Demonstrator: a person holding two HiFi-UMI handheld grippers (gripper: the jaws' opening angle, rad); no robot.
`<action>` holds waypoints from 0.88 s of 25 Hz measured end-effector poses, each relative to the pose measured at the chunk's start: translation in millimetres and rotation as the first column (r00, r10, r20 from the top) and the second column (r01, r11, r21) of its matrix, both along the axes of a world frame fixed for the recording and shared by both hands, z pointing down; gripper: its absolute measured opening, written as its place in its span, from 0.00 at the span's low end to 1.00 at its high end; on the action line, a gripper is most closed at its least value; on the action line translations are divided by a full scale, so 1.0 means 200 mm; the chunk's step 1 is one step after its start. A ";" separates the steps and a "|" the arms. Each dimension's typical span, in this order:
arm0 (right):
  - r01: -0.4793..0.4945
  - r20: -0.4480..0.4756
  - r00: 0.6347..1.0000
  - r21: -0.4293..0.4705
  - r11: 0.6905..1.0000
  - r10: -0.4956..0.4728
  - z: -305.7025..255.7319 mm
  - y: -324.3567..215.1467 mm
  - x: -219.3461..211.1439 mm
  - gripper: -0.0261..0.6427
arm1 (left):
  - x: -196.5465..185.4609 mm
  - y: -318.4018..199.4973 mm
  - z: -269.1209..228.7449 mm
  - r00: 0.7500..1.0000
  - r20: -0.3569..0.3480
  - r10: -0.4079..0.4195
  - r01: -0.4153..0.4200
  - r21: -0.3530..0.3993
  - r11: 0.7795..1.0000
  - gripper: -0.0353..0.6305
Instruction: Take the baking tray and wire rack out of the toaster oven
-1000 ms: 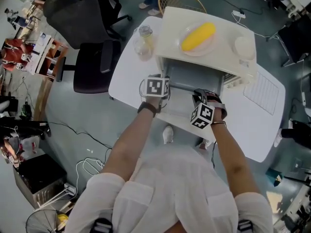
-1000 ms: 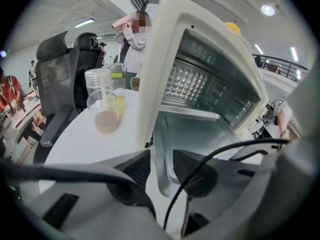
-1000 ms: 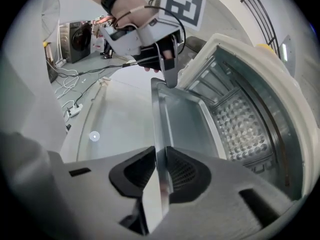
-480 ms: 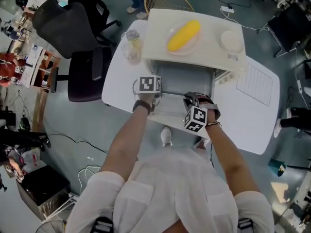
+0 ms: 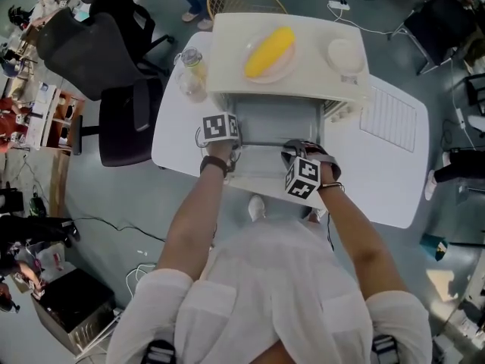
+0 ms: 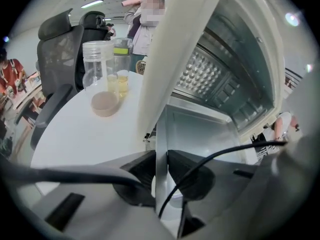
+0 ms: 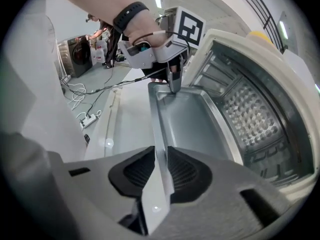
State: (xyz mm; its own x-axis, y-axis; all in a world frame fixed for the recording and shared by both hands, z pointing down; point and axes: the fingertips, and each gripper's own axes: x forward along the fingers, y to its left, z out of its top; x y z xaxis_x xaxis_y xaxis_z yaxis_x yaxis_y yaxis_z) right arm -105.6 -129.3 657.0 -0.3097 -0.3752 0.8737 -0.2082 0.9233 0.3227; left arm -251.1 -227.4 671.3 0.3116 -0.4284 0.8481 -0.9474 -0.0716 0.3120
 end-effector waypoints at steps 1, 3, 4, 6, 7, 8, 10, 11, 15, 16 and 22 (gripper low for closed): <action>-0.025 0.013 1.000 -0.021 0.999 0.025 -0.01 0.00 0.02 0.16 | 0.00 0.00 0.01 1.000 -0.004 -0.006 0.006 -0.006 1.000 0.16; -0.123 0.050 0.991 -0.058 0.991 0.126 -0.06 -0.02 0.08 0.16 | -0.01 0.01 0.01 1.000 -0.007 -0.012 0.012 -0.014 1.000 0.16; -0.204 0.066 0.976 -0.070 0.976 0.209 -0.09 -0.06 0.13 0.16 | -0.01 0.02 0.01 1.000 -0.007 -0.013 0.013 -0.015 1.000 0.16; -0.407 0.101 0.904 -0.088 0.909 0.415 -0.14 -0.16 0.28 0.18 | 0.00 0.01 0.01 1.000 -0.007 -0.011 0.011 -0.014 1.000 0.16; -0.507 0.121 0.848 -0.100 0.856 0.516 -0.15 -0.21 0.35 0.20 | 0.00 0.01 0.01 1.000 -0.006 -0.010 0.010 -0.013 1.000 0.16; -0.594 0.142 0.783 -0.116 0.796 0.605 -0.16 -0.26 0.42 0.23 | 0.00 0.01 0.01 1.000 -0.005 -0.009 0.009 -0.011 1.000 0.16; -0.724 0.189 0.646 -0.157 0.672 0.740 -0.14 -0.34 0.54 0.27 | -0.01 0.01 0.01 1.000 -0.004 -0.009 0.009 -0.010 1.000 0.16; -0.769 0.215 0.578 -0.179 0.614 0.787 -0.13 -0.37 0.58 0.30 | -0.01 0.01 0.01 1.000 -0.005 -0.010 0.010 -0.012 1.000 0.16; -0.860 0.215 0.397 -0.254 0.443 0.892 -0.03 -0.41 0.71 0.31 | 0.00 0.01 0.01 1.000 -0.007 -0.006 0.006 -0.015 1.000 0.16; -0.864 0.210 0.380 -0.266 0.427 0.901 -0.01 -0.42 0.73 0.31 | 0.00 0.01 0.00 1.000 -0.007 -0.005 0.005 -0.014 1.000 0.16; -0.827 0.198 0.304 -0.430 0.361 0.932 0.08 -0.43 0.72 0.18 | 0.01 0.02 0.00 1.000 -0.016 -0.010 0.010 -0.017 1.000 0.15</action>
